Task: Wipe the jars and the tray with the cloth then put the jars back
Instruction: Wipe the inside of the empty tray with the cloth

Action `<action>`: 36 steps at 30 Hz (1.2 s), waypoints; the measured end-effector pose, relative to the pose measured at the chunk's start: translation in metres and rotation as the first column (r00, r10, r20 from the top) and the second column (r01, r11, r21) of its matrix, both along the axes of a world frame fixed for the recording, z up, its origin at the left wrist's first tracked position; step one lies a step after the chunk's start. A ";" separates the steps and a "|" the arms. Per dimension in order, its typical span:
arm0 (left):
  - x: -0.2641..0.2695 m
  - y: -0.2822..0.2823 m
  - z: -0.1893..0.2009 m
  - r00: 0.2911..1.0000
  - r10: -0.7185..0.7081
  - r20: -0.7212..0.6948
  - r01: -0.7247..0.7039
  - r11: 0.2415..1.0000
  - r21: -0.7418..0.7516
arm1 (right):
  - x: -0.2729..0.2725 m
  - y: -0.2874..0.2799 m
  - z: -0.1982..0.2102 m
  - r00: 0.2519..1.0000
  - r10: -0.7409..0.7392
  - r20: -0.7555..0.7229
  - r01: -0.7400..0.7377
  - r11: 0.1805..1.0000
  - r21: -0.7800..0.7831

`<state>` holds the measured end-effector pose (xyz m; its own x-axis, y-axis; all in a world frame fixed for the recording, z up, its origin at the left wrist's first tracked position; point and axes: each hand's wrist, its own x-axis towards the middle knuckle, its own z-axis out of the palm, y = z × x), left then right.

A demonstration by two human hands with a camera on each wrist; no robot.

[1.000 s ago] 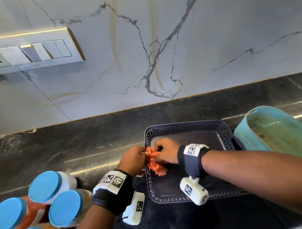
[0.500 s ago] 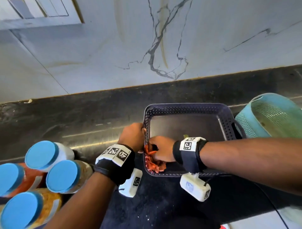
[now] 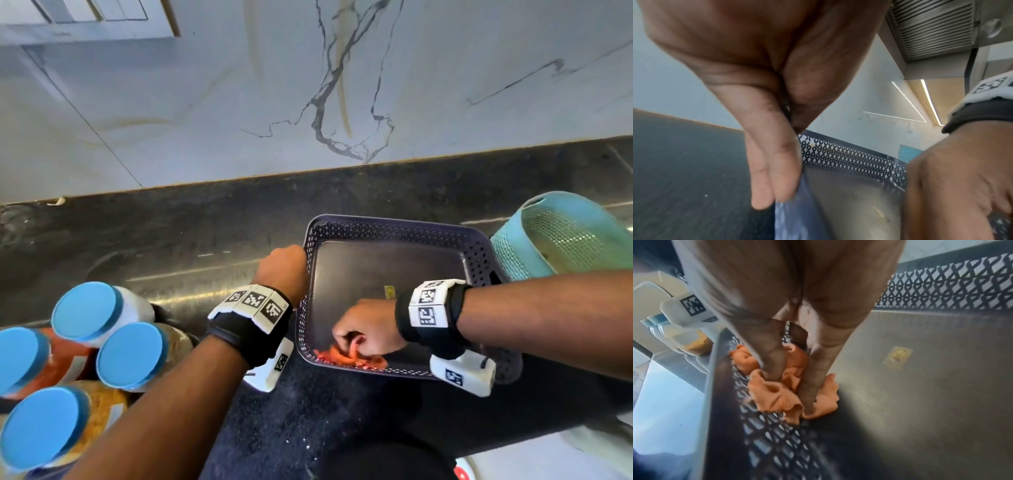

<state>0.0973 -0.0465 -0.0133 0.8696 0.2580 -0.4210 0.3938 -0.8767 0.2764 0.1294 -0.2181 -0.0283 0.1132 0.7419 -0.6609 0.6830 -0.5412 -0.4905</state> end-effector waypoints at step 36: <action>-0.048 0.021 -0.024 0.985 0.134 -0.109 -0.124 0.988 0.097 | 0.008 0.022 -0.019 0.994 -0.110 -0.004 0.110 0.990 0.091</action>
